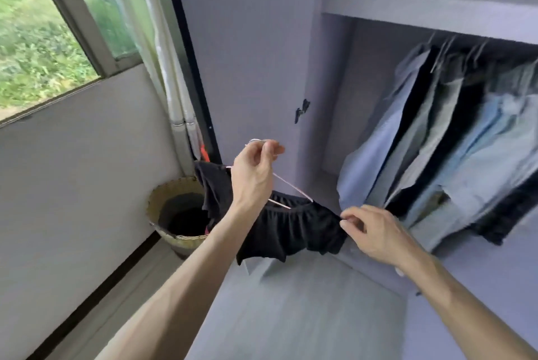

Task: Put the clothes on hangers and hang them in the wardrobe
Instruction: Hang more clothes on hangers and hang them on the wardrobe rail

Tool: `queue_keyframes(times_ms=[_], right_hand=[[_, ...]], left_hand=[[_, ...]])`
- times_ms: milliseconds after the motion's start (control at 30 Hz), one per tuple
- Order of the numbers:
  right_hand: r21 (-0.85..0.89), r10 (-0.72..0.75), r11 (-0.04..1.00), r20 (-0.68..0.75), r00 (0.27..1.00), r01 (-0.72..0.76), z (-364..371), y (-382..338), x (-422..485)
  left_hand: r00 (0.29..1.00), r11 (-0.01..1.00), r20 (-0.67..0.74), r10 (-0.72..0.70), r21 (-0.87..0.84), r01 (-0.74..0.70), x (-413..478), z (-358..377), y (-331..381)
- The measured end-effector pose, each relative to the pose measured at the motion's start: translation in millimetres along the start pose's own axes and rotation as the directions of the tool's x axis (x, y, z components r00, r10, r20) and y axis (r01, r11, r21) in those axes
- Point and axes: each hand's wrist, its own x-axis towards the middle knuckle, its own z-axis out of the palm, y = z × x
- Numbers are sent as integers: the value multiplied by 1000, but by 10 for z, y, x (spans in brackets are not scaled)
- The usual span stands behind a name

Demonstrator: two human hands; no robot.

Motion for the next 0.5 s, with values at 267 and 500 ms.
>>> queue_keyframes(times_ms=[267, 500], right_hand=[[93, 153, 984, 18, 988, -154, -203, 197, -80], [98, 209, 968, 187, 960, -230, -763, 689, 303]], left_hand=[[979, 986, 147, -142, 104, 128, 388, 638, 177], [940, 969, 236, -246, 72, 236, 817, 1423, 367]])
